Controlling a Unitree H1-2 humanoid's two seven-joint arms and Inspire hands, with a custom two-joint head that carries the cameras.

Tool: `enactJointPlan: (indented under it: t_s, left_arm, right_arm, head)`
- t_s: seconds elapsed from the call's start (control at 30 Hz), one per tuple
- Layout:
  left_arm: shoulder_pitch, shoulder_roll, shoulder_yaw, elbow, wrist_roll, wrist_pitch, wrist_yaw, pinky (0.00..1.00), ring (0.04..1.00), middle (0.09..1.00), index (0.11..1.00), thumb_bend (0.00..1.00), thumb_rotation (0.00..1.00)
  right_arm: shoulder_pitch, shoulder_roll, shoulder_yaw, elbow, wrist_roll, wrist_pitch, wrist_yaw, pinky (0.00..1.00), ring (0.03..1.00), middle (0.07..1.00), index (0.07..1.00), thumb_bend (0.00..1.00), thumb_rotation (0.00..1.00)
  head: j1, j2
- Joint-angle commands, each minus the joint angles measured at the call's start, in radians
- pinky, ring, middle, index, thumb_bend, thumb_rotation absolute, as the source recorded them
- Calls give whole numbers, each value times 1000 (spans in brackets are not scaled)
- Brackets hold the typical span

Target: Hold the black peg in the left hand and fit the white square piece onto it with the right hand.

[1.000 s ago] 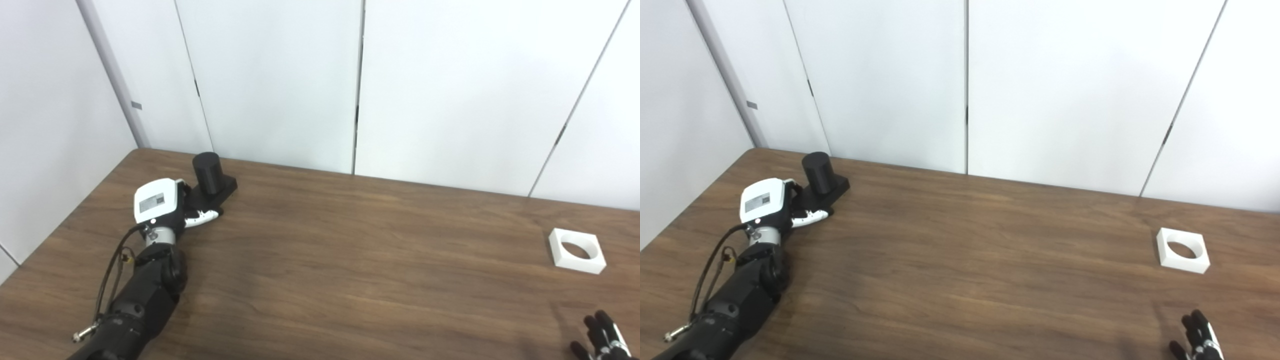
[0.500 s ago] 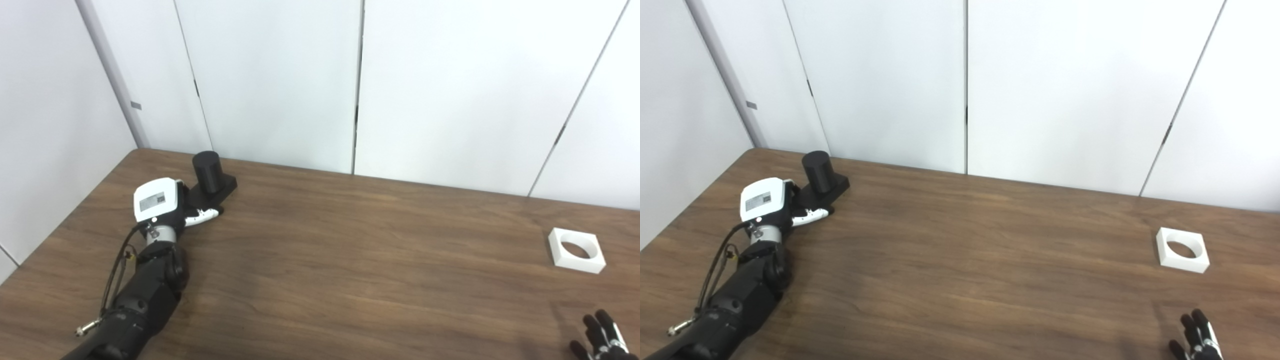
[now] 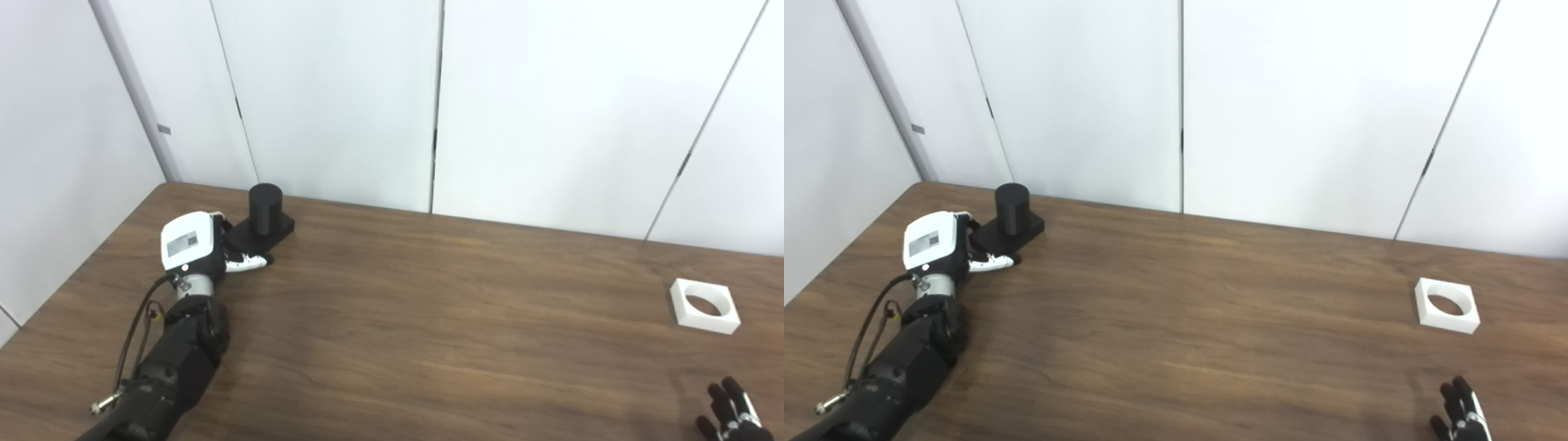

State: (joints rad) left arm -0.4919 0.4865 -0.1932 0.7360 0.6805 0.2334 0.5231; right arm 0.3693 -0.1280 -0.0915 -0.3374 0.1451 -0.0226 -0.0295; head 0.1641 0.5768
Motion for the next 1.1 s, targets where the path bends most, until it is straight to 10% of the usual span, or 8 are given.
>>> enactJointPlan:
  t_s: [0.0, 0.63, 1.07]
  left_arm:
    - [-12, 15, 10, -24, -5, -8, 12, 826, 793, 694, 481, 523, 48]
    - [199, -41, 46, -499, -15, 52, -164, 688, 748, 697, 486, 517, 52]
    - [382, -117, 22, -824, -118, -46, -395, 607, 724, 722, 488, 514, 52]
  right_arm:
    - [3, 32, 5, -18, 4, -15, 4, 1000, 1000, 962, 978, 575, 1000]
    - [6, 37, 17, -66, -19, 40, -6, 1000, 1000, 971, 994, 502, 1000]
    - [5, 56, 45, -87, -39, 51, -24, 1000, 1000, 969, 997, 404, 1000]
  head:
    - [-1, 2]
    - [-47, 25]
    - [-192, 115]
